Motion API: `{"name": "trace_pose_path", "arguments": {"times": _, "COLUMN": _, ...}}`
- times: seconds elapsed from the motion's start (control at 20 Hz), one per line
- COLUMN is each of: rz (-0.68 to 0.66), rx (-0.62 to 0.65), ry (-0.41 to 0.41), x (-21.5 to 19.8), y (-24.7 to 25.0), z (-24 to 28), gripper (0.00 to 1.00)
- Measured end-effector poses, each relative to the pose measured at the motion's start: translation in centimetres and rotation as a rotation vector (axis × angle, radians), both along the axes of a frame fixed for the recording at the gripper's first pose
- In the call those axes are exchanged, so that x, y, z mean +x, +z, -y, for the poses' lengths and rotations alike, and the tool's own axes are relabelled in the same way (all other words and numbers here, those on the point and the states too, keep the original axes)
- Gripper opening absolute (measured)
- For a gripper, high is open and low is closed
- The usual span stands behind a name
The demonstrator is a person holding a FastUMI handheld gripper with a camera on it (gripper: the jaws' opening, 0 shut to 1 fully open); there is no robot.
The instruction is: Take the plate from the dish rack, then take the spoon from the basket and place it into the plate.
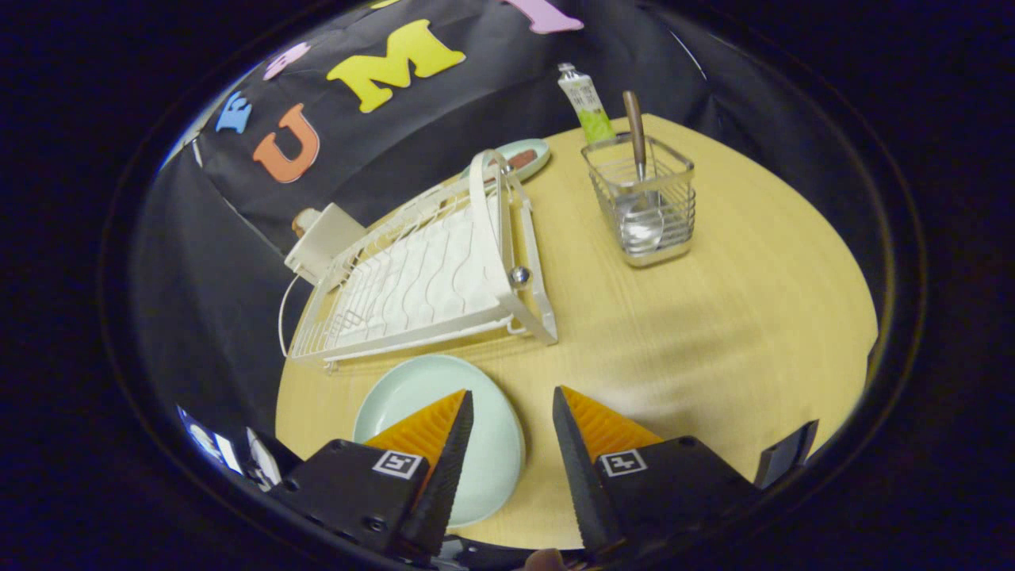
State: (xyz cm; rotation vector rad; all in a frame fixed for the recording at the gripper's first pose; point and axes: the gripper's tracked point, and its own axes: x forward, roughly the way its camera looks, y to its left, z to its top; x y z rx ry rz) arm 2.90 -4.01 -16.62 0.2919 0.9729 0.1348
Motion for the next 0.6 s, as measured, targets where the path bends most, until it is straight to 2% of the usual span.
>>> {"name": "trace_pose_path", "arguments": {"times": 0.2, "rz": 0.304, "rx": -0.225, "ry": -0.015, "x": 0.9, "y": 5.1, "z": 4.1, "gripper": 0.84}}
{"name": "trace_pose_path", "arguments": {"times": 0.4, "rz": 0.523, "rx": -0.358, "ry": -0.066, "x": 1.9, "y": 9.3, "z": 7.4, "gripper": 1.00}}
{"name": "trace_pose_path", "arguments": {"times": 0.6, "rz": 0.596, "rx": -0.346, "ry": -0.118, "x": 4.7, "y": 11.1, "z": 10.1, "gripper": 1.00}}
